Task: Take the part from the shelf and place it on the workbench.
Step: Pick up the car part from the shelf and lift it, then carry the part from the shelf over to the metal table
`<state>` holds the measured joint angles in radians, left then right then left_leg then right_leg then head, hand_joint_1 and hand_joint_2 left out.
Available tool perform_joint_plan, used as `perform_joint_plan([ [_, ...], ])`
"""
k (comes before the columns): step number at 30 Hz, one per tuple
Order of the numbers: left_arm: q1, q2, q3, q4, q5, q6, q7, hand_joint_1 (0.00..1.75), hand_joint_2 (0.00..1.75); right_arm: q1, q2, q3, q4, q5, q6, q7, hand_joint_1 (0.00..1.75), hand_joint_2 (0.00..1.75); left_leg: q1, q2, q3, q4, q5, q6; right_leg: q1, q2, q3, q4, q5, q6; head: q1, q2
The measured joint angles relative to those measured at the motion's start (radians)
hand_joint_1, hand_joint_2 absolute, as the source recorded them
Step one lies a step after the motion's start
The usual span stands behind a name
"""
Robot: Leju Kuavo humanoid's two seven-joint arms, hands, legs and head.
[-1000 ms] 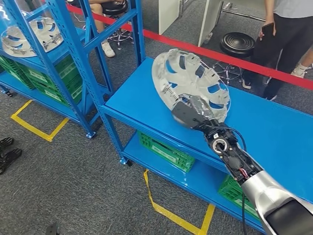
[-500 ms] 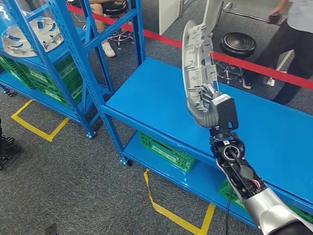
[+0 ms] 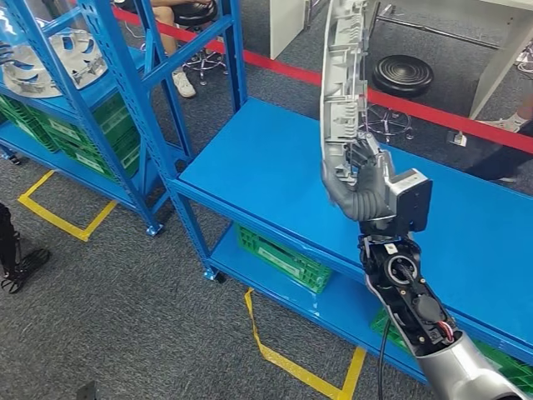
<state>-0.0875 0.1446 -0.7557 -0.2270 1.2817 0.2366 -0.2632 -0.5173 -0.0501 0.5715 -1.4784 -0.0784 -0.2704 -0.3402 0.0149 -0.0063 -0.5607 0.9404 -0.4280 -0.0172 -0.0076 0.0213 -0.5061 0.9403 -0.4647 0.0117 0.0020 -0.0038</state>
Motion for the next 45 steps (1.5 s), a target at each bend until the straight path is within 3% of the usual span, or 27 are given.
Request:
perform_joint_plan([
  [5,0.0,0.0,0.0,0.0,-0.015,-0.004,0.004,0.0,1.75,0.035,-0.003,0.002,-0.08,-0.055,0.052,-0.028,1.61,1.75,0.0,0.0,0.0,0.0,0.0,0.0,0.0,0.0,0.0,0.0,0.0,0.0,0.0,0.0],
  [18,-0.001,0.0,0.0,0.0,-0.033,-0.012,0.014,0.0,1.75,0.137,-0.009,0.002,-0.213,-0.375,0.397,-0.149,1.61,1.75,0.0,0.0,0.0,0.0,0.0,0.0,0.0,0.0,0.0,0.0,0.0,0.0,0.0,0.0],
  [26,-0.001,0.001,0.0,0.0,-0.033,-0.014,0.015,0.0,1.75,0.159,-0.01,0.005,-0.235,-0.464,0.493,-0.15,1.61,1.75,0.0,0.0,0.0,0.0,0.0,0.0,0.0,0.0,0.0,0.0,0.0,0.0,0.0,0.0],
  [33,-0.001,0.0,0.0,0.0,-0.033,-0.015,0.015,0.0,1.75,0.167,-0.01,0.012,-0.24,-0.488,0.519,-0.148,1.61,1.75,0.0,0.0,0.0,0.0,0.0,0.0,0.0,0.0,0.0,0.0,0.0,0.0,0.0,0.0],
  [45,-0.002,0.0,-0.001,0.0,-0.036,-0.023,0.016,0.0,1.75,0.167,-0.01,0.058,-0.207,-0.607,0.719,-0.105,1.61,1.75,0.0,0.0,0.0,-0.001,0.0,0.0,0.0,-0.001,0.001,0.0,0.0,0.0,0.0,0.0],
])
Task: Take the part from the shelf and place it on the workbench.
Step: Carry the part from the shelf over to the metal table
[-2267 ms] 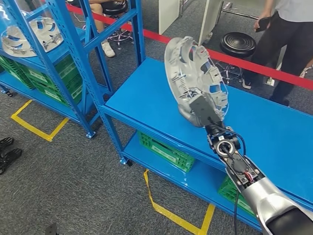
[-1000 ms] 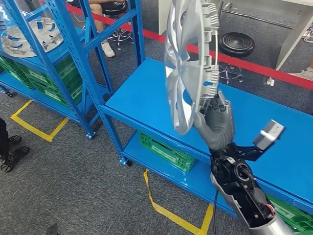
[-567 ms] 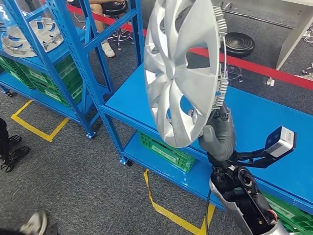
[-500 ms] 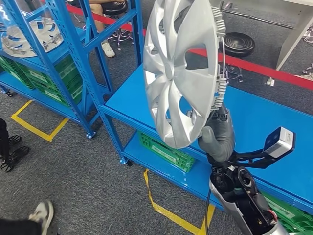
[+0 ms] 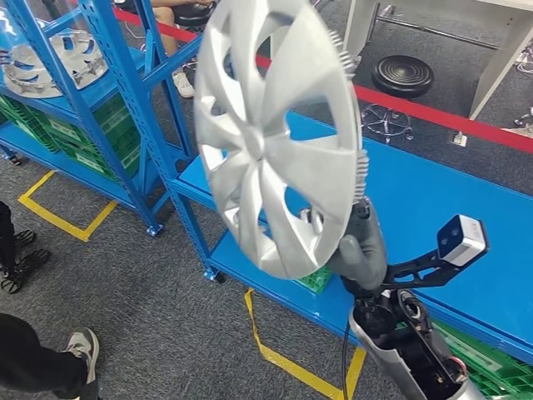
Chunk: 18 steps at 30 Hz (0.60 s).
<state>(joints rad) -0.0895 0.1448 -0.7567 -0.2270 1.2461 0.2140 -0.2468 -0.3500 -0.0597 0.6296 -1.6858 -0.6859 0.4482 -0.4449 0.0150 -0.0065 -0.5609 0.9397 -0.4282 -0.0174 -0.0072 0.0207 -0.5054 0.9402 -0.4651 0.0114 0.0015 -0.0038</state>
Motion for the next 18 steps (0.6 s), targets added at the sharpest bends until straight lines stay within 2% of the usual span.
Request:
perform_joint_plan([
  [5,-0.001,-0.001,-0.001,0.0,-0.007,-0.001,0.0,0.0,1.75,-0.001,0.004,0.034,0.04,0.009,0.055,0.0,1.61,1.75,0.0,0.0,0.0,0.0,0.0,0.0,0.0,-0.001,0.0,0.0,0.0,0.0,0.0,0.0],
  [18,-0.003,-0.004,-0.012,0.0,-0.007,0.007,-0.001,0.0,1.75,-0.017,0.04,0.114,0.125,0.099,0.063,-0.007,1.61,1.75,-0.003,-0.001,0.0,0.001,-0.001,0.001,-0.003,-0.002,0.001,0.0,0.0,0.001,0.0,0.0],
])
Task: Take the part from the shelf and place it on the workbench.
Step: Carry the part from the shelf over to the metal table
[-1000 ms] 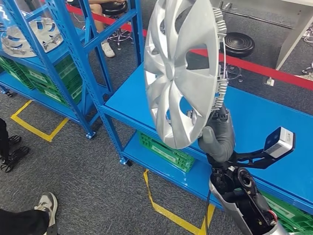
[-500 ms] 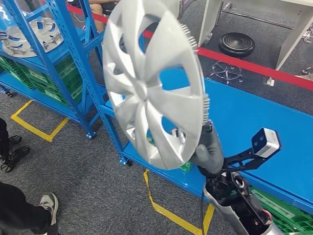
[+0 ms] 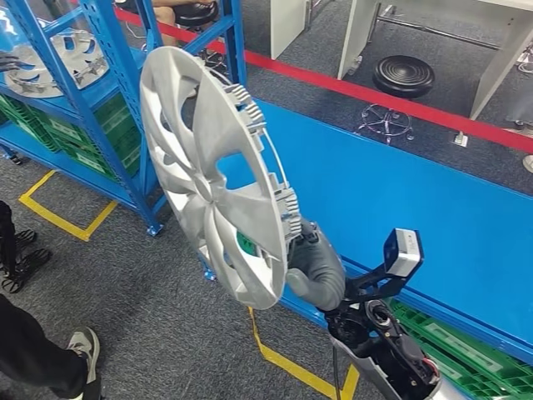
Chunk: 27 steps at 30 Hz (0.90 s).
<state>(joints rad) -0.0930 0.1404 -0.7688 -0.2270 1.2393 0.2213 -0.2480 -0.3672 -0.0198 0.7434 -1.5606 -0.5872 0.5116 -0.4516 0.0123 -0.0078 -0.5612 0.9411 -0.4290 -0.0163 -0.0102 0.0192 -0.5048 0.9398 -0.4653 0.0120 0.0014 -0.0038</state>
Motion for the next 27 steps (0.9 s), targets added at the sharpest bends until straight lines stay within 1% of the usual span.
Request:
perform_joint_plan([
  [5,0.0,0.0,-0.005,0.0,0.001,0.0,0.0,0.0,1.75,-0.001,0.006,0.014,0.02,0.002,0.0,-0.002,1.61,1.75,-0.004,0.0,-0.001,0.004,-0.004,0.005,-0.007,0.0,0.001,0.0,-0.001,0.004,-0.001,0.0],
  [7,0.0,0.001,-0.005,0.0,0.001,0.0,0.0,0.0,1.75,-0.001,0.008,0.019,0.025,0.004,0.0,-0.002,1.61,1.75,-0.007,0.0,-0.001,0.005,-0.005,0.009,-0.009,0.0,0.002,-0.002,-0.002,0.008,-0.002,0.0],
  [9,0.0,0.001,-0.007,0.0,0.001,0.0,0.0,0.0,1.75,-0.003,0.01,0.024,0.029,0.004,0.0,-0.001,1.61,1.75,-0.002,-0.001,0.004,-0.003,-0.003,0.016,-0.009,-0.003,-0.001,0.005,-0.009,0.013,-0.002,0.0],
  [10,-0.001,0.001,-0.008,0.0,0.002,0.0,-0.001,0.0,1.75,-0.005,0.011,0.026,0.03,0.004,0.0,-0.001,1.61,1.75,0.001,-0.002,0.008,-0.008,-0.002,0.02,-0.009,-0.006,-0.012,0.029,-0.025,0.015,0.0,0.0],
  [11,-0.001,0.0,-0.01,0.0,0.002,0.001,-0.001,0.0,1.75,-0.007,0.011,0.028,0.032,0.004,0.0,-0.001,1.61,1.75,0.005,-0.003,0.012,-0.013,-0.001,0.023,-0.008,-0.008,-0.033,0.075,-0.05,0.017,0.004,0.0],
  [13,-0.001,0.0,-0.012,0.0,0.004,0.001,-0.001,0.0,1.75,-0.01,0.011,0.033,0.035,0.004,0.0,0.0,1.61,1.75,0.006,-0.008,0.015,-0.013,-0.002,0.026,-0.009,-0.01,-0.101,0.218,-0.112,0.018,0.014,0.0],
  [14,0.0,0.0,-0.012,0.0,0.004,0.001,-0.001,0.0,1.75,-0.011,0.011,0.035,0.038,0.004,0.0,0.0,1.61,1.75,0.006,-0.012,0.016,-0.013,-0.003,0.026,-0.01,-0.011,-0.134,0.28,-0.129,0.019,0.017,0.0],
  [15,0.0,0.0,-0.013,0.0,0.005,0.001,-0.001,0.0,1.75,-0.01,0.011,0.037,0.041,0.004,0.0,0.0,1.61,1.75,0.007,-0.019,0.017,-0.013,-0.004,0.024,-0.011,-0.011,-0.153,0.31,-0.127,0.02,0.019,0.0],
  [16,0.0,0.0,-0.013,0.0,0.006,0.001,-0.001,0.0,1.75,-0.01,0.011,0.039,0.043,0.004,0.0,0.001,1.61,1.75,0.01,-0.027,0.019,-0.011,-0.007,0.021,-0.013,-0.01,-0.153,0.3,-0.106,0.022,0.02,0.0],
  [17,0.0,0.0,-0.014,0.0,0.007,0.001,-0.001,0.0,1.75,-0.01,0.011,0.041,0.045,0.004,0.0,0.001,1.61,1.75,0.012,-0.037,0.023,-0.009,-0.01,0.016,-0.015,-0.008,-0.135,0.251,-0.067,0.023,0.022,0.0],
  [18,0.0,0.0,-0.014,0.0,0.008,0.001,-0.001,0.0,1.75,-0.011,0.011,0.042,0.046,0.004,0.0,0.001,1.61,1.75,0.015,-0.046,0.025,-0.007,-0.014,0.01,-0.019,0.002,-0.107,0.182,-0.027,0.024,0.025,0.0],
  [19,-0.001,0.0,-0.014,0.0,0.009,0.001,-0.001,0.0,1.75,-0.011,0.011,0.044,0.047,0.003,0.001,0.0,1.61,1.75,0.016,-0.056,0.026,-0.002,-0.018,0.003,-0.021,0.019,-0.08,0.119,0.001,0.025,0.029,0.0],
  [20,-0.002,0.0,-0.015,0.0,0.01,0.001,-0.001,0.0,1.75,-0.012,0.012,0.046,0.047,0.002,0.004,0.0,1.61,1.75,0.016,-0.065,0.022,0.002,-0.02,-0.004,-0.023,0.033,-0.057,0.073,0.012,0.024,0.032,0.0],
  [21,-0.003,0.0,-0.015,0.0,0.011,0.001,-0.001,0.0,1.75,-0.012,0.012,0.048,0.049,0.001,0.006,-0.002,1.61,1.75,0.017,-0.073,0.016,0.006,-0.02,-0.012,-0.023,0.044,-0.046,0.05,0.01,0.021,0.032,0.0],
  [22,-0.002,0.0,-0.015,0.0,0.012,0.001,-0.001,0.0,1.75,-0.012,0.013,0.05,0.05,0.0,0.009,-0.002,1.61,1.75,0.019,-0.082,0.01,0.007,-0.017,-0.019,-0.02,0.046,-0.041,0.045,0.003,0.016,0.031,0.0],
  [23,-0.001,0.0,-0.016,0.0,0.012,0.001,0.0,0.0,1.75,-0.012,0.014,0.052,0.051,-0.001,0.011,-0.003,1.61,1.75,0.022,-0.09,0.006,0.006,-0.014,-0.026,-0.019,0.039,-0.039,0.042,0.0,0.009,0.029,0.0],
  [24,0.001,0.0,-0.016,0.0,0.013,0.002,0.0,0.0,1.75,-0.011,0.015,0.053,0.053,-0.001,0.012,-0.003,1.61,1.75,0.024,-0.085,0.003,0.009,-0.016,-0.032,-0.018,0.03,-0.038,0.041,0.001,0.003,0.025,0.0],
  [25,0.002,0.0,-0.016,0.0,0.014,0.002,0.0,0.0,1.75,-0.012,0.017,0.054,0.053,-0.001,0.014,-0.003,1.61,1.75,0.024,-0.068,-0.005,0.025,-0.025,-0.037,-0.018,0.021,-0.035,0.038,0.002,-0.005,0.02,0.0],
  [26,0.001,0.0,-0.016,0.0,0.014,0.002,0.0,0.0,1.75,-0.012,0.019,0.054,0.053,-0.001,0.017,-0.004,1.61,1.75,0.022,-0.047,-0.025,0.066,-0.044,-0.041,-0.017,0.009,-0.031,0.035,0.002,-0.012,0.012,0.0],
  [27,0.0,0.001,-0.016,0.0,0.014,0.002,0.0,0.0,1.75,-0.012,0.02,0.054,0.053,-0.001,0.02,-0.005,1.61,1.75,0.021,-0.023,-0.058,0.128,-0.071,-0.043,-0.014,-0.003,-0.028,0.033,0.001,-0.019,0.002,0.0],
])
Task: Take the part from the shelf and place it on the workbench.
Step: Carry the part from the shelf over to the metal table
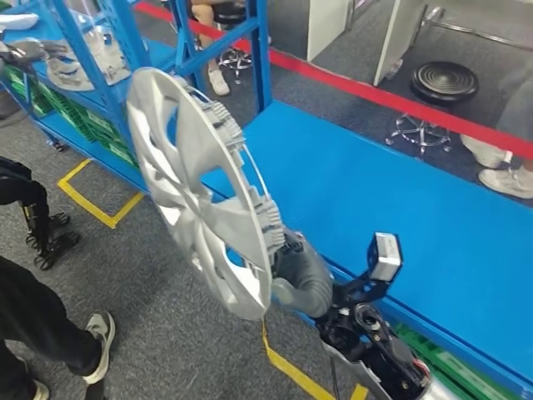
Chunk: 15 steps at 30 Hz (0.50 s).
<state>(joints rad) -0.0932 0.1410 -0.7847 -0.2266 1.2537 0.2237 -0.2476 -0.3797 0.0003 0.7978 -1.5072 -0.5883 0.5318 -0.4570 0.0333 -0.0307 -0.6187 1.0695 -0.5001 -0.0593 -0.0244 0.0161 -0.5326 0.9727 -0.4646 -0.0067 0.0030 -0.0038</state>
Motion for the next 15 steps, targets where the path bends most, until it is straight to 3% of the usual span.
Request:
perform_joint_plan([
  [2,-0.002,0.001,0.0,0.0,0.0,0.0,0.0,0.0,1.75,0.0,0.002,0.001,0.001,0.0,0.006,-0.001,1.61,1.75,-0.002,0.019,-0.081,0.144,-0.05,-0.001,0.008,-0.025,0.003,0.0,-0.004,-0.009,-0.017,0.0],
  [3,-0.002,0.001,0.0,0.0,0.0,0.0,0.0,0.0,1.75,0.001,0.002,0.003,0.002,0.0,0.008,-0.001,1.61,1.75,-0.003,0.02,-0.107,0.182,-0.054,0.0,0.011,-0.037,0.004,0.0,-0.006,-0.012,-0.022,0.0],
  [4,-0.001,0.001,0.0,0.0,0.0,0.0,0.0,0.0,1.75,0.001,0.002,0.004,0.003,-0.001,0.011,-0.001,1.61,1.75,-0.004,0.022,-0.112,0.18,-0.038,0.004,0.015,-0.048,0.006,0.0,-0.008,-0.014,-0.026,0.0],
  [5,0.0,0.001,0.0,0.0,0.0,0.0,0.0,0.0,1.75,0.001,0.003,0.005,0.003,-0.002,0.016,-0.002,1.61,1.75,-0.007,0.025,-0.094,0.135,-0.006,0.009,0.018,-0.058,0.009,0.0,-0.011,-0.015,-0.03,0.0],
  [7,0.0,0.003,0.0,0.0,0.0,0.0,0.0,0.0,1.75,0.0,0.006,0.006,0.003,-0.006,0.025,-0.003,1.61,1.75,-0.02,0.056,-0.023,-0.013,0.063,0.026,0.023,-0.077,0.016,0.0,-0.017,-0.014,-0.037,0.0],
  [9,-0.003,0.004,0.0,0.0,-0.001,0.0,0.0,0.0,1.75,-0.001,0.008,0.007,0.003,-0.008,0.033,-0.004,1.61,1.75,-0.034,0.082,0.018,-0.1,0.088,0.04,0.029,-0.092,0.02,0.0,-0.024,-0.008,-0.039,0.0],
  [12,-0.002,0.006,-0.001,0.0,-0.001,0.0,-0.001,0.0,1.75,-0.001,0.01,0.012,0.003,-0.005,0.039,-0.004,1.61,1.75,-0.034,0.063,0.021,-0.115,0.088,0.051,0.031,-0.108,0.026,-0.001,-0.034,0.004,-0.035,0.0],
  [14,0.001,0.006,-0.002,0.0,-0.002,-0.001,0.0,0.0,1.75,-0.001,0.011,0.016,0.003,0.0,0.04,-0.003,1.61,1.75,-0.027,0.046,0.028,-0.124,0.091,0.059,0.028,-0.077,0.01,0.042,-0.066,0.013,-0.029,0.0],
  [15,0.0,0.005,-0.003,0.0,-0.002,-0.001,0.0,0.0,1.75,-0.001,0.011,0.017,0.003,0.002,0.041,-0.003,1.61,1.75,-0.023,0.038,0.031,-0.126,0.092,0.062,0.025,-0.054,-0.014,0.096,-0.096,0.016,-0.023,0.0],
])
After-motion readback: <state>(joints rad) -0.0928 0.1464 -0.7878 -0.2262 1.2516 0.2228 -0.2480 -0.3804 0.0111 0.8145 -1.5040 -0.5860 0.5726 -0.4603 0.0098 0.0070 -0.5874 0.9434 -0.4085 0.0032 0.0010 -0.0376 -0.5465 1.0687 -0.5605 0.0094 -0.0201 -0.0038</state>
